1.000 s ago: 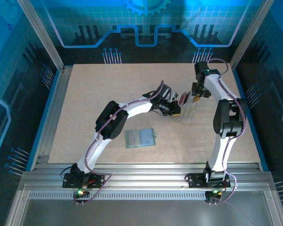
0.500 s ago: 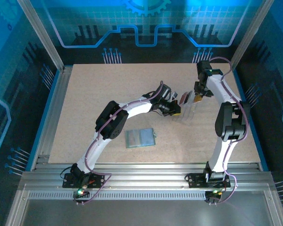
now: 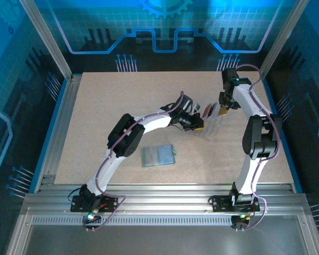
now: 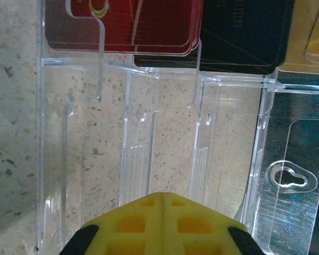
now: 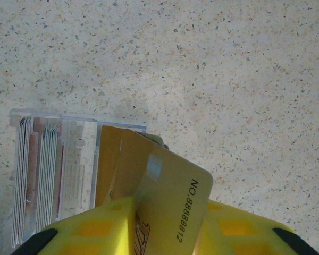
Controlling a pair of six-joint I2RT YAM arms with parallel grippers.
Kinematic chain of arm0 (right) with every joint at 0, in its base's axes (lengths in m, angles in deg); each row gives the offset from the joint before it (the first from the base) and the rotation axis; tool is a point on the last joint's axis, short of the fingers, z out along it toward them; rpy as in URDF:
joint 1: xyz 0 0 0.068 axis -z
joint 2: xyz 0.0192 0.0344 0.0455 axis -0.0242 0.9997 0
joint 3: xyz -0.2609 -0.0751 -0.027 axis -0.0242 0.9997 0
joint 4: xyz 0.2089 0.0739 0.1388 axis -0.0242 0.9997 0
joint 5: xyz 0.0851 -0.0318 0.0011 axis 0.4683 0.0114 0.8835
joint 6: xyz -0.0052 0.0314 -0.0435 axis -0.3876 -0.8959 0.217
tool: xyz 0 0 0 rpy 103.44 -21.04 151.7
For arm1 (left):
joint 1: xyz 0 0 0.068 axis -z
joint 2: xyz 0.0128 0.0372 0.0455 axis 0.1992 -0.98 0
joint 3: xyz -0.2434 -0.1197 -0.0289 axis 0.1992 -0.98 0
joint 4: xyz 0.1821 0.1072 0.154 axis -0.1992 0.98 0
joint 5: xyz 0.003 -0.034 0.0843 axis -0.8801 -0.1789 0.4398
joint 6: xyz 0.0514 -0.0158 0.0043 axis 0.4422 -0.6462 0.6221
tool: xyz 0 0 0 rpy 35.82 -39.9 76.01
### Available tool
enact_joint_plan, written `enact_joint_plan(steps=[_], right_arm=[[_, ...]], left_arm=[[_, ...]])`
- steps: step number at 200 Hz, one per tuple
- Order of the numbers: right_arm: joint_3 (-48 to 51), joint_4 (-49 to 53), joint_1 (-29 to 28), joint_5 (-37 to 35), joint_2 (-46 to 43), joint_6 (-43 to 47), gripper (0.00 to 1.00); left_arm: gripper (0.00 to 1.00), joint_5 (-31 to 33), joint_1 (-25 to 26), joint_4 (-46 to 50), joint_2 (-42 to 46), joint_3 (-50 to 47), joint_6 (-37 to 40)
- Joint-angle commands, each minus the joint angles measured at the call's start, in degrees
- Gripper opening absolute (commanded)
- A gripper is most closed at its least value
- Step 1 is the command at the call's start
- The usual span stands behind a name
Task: Put the credit cards into the card holder
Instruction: Pick up the credit card from the storage box.
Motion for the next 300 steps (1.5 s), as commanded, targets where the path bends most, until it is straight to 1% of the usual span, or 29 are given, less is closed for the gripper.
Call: enact_joint_plan(steps=[1,33,123,151,168,222,245,300], right_arm=[[-1.1,2.9,0.4,-1.5,-2.0,0.1,0.30],[-1.4,3.5,0.3,-1.8,-2.1,0.2,0.27],[-2.4,5.1,-0.5,-2.6,-2.5,0.6,0.23],[-2.8,5.6,-1.0,-2.8,-2.6,0.7,0.21],[-3.1,5.8,-1.2,-3.2,-2.7,0.8,0.18],[-4.2,6.9,-2.2,-4.1,-2.2,1.1,0.16],[-4.5,7.2,-2.5,-4.5,-2.2,1.3,0.13],[-5.3,8.0,-3.0,-4.7,-1.9,1.4,0.11]], left_arm=[[0.03,5.8,-1.4,6.0,-4.7,-3.1,-0.4],[0.03,5.8,-1.4,5.9,-4.6,-3.2,-0.5],[0.03,5.9,-1.4,5.7,-4.6,-3.4,-0.6],[0.03,6.0,-1.4,5.7,-4.6,-3.6,-0.6],[0.03,6.0,-1.5,5.7,-4.7,-3.6,-0.6],[0.03,5.9,-1.4,5.6,-4.6,-3.8,-0.6],[0.03,5.9,-1.4,5.5,-4.7,-3.8,-0.7],[0.03,6.0,-1.4,5.5,-4.6,-4.0,-0.8]])
